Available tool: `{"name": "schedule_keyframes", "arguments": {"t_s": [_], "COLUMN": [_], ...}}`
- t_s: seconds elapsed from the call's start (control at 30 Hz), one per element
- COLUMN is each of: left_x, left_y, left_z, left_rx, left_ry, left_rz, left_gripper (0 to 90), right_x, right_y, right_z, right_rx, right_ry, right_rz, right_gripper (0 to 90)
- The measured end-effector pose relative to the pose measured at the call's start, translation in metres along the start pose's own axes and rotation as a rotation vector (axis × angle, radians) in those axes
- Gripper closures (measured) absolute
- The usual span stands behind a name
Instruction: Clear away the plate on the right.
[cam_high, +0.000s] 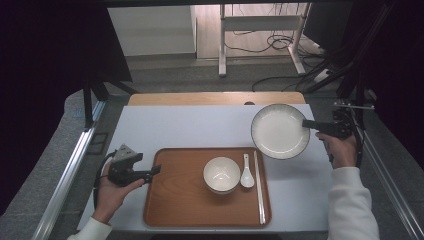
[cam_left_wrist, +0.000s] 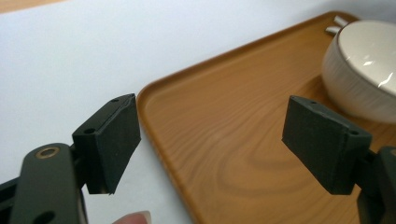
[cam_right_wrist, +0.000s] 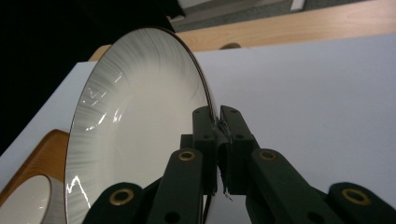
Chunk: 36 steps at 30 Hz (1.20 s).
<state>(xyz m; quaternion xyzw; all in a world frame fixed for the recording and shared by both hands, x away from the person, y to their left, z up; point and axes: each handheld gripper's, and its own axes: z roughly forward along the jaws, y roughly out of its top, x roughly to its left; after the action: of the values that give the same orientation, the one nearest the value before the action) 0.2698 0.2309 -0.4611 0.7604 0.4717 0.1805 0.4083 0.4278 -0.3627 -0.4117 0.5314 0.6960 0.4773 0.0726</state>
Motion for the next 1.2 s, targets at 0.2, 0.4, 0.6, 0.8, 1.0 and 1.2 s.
{"name": "schedule_keyframes", "arguments": {"t_s": [0.2,0.4,0.6,0.8,1.0,1.2], "left_x": [-0.01,-0.026,-0.039,-0.046,-0.047,-0.047], "left_y": [0.025,0.058,0.085,0.101,0.109,0.11], "left_z": [0.009,0.024,0.04,0.06,0.08,0.085], "left_rx": [-0.01,-0.029,-0.045,-0.033,-0.02,-0.008], "left_ry": [-0.061,-0.152,-0.266,-0.338,-0.468,-0.517], "left_rz": [-0.007,-0.023,-0.065,-0.099,-0.163,-0.18], "left_gripper": [19.1,19.3,20.6,22.8,30.4,48.0], "right_x": [0.029,0.058,0.085,0.108,0.131,0.148], "right_y": [0.004,0.007,0.007,0.006,0.005,0.005], "right_z": [0.004,0.011,0.021,0.033,0.045,0.051], "right_rx": [-0.003,0.0,0.015,0.039,0.059,0.066], "right_ry": [0.055,0.116,0.155,0.199,0.242,0.261], "right_rz": [-0.05,-0.104,-0.153,-0.196,-0.244,-0.279], "right_gripper": [86.3,86.3,86.3,86.2,86.2,86.1]}}
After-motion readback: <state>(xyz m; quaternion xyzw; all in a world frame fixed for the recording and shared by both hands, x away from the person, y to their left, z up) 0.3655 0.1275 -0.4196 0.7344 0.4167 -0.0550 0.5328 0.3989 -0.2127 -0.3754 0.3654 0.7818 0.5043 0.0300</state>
